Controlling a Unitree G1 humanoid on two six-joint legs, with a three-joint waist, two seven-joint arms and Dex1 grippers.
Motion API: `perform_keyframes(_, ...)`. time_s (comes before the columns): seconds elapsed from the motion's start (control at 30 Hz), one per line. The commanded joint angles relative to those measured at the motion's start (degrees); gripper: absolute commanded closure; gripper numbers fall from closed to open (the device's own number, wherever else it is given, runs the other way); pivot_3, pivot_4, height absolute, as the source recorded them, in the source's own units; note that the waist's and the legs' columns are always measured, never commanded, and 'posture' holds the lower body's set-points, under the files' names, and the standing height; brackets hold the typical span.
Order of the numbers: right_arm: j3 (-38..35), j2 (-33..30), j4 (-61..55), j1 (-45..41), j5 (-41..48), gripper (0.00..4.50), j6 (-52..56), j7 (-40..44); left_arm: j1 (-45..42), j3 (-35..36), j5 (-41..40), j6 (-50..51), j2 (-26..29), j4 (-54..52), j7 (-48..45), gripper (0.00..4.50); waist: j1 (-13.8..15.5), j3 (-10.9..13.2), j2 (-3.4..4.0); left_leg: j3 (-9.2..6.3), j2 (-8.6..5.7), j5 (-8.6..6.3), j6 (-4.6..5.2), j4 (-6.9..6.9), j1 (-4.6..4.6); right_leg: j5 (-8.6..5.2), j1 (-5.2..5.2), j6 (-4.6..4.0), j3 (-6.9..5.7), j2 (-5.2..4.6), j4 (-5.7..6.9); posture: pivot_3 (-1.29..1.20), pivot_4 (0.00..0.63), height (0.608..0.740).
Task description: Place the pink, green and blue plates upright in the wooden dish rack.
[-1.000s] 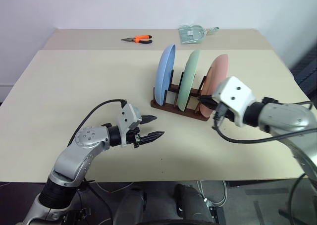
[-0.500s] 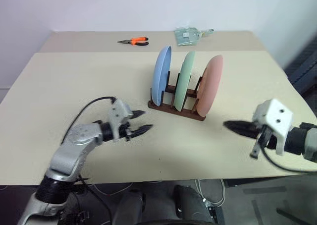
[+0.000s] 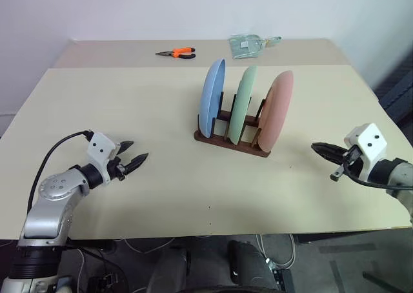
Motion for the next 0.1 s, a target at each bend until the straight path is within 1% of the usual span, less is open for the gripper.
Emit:
perform_keyframes(0.03,0.8,0.0,1.8,-3.6,-0.6,4.47,-2.2,0.3,-0.1,0.1,0.4,-0.4,-0.7,-3.0,1.6,1.51,-0.1,0.0,-0.01,0.0,0.0,0.0,0.0,0.01,0.02,0.0,0.02,0.0,0.0,0.0,0.02,0.0,0.15,0.74)
perform_keyframes(0.1,1.8,0.0,2.7,-4.7,-1.0,4.47,-3.0,1.0,0.7,-0.1,0.5,-0.1,-1.3,-4.3,2.1,1.51,-0.1,0.0,-0.01,0.0,0.0,0.0,0.0,0.02,0.04,0.0,0.02,0.01,0.0,0.01,0.05,0.0,0.15,0.74)
